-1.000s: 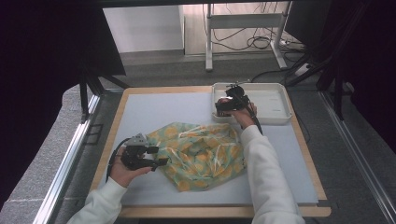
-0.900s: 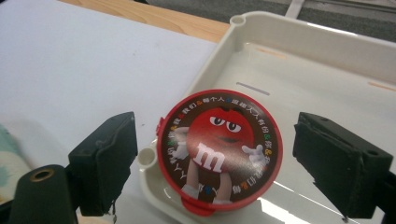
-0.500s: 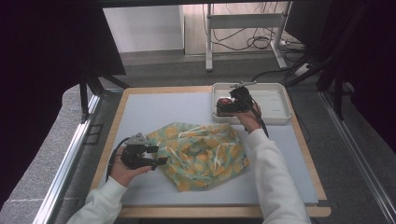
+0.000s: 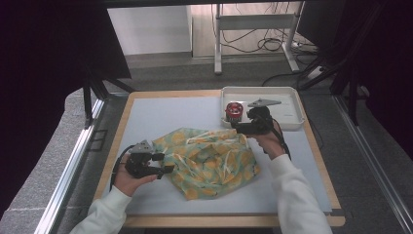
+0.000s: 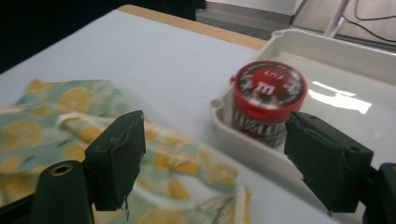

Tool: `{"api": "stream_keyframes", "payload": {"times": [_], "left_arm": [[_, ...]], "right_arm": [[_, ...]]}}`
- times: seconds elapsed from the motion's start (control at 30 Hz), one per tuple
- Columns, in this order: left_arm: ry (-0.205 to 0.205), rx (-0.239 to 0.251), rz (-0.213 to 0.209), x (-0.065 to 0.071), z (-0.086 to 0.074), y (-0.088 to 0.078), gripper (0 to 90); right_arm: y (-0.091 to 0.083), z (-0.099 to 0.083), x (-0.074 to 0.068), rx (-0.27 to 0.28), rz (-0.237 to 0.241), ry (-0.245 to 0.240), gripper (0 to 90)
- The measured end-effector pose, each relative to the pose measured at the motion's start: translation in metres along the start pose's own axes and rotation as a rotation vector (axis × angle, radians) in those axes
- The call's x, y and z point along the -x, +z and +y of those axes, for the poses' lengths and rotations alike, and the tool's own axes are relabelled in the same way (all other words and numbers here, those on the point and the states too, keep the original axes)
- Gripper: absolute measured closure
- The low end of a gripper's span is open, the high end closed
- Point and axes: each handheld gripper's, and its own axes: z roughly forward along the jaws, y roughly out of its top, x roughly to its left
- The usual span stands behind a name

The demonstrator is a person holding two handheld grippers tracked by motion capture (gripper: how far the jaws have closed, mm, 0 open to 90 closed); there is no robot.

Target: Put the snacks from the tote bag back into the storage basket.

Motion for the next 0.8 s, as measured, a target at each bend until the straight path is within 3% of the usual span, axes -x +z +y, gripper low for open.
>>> {"api": "stream_keyframes", "payload": {"times": [0.2,0.5,0.63,0.8], "left_arm": [[-0.008,-0.002,0.004,-0.001,-0.001,0.002,32.0],[-0.014,0.001,0.009,-0.003,-0.001,0.002,32.1],[-0.013,-0.001,0.013,-0.002,-0.001,0.003,32.1],[-0.007,-0.004,0.018,-0.001,-0.001,0.004,32.2]], "right_arm": [[-0.026,-0.020,-0.013,0.011,0.034,-0.032,21.1],[-0.057,-0.060,-0.023,0.016,0.068,-0.040,23.5],[-0.070,-0.080,-0.022,0.037,0.073,-0.029,24.7],[-0.070,-0.088,-0.015,0.031,0.069,-0.019,24.9]]}}
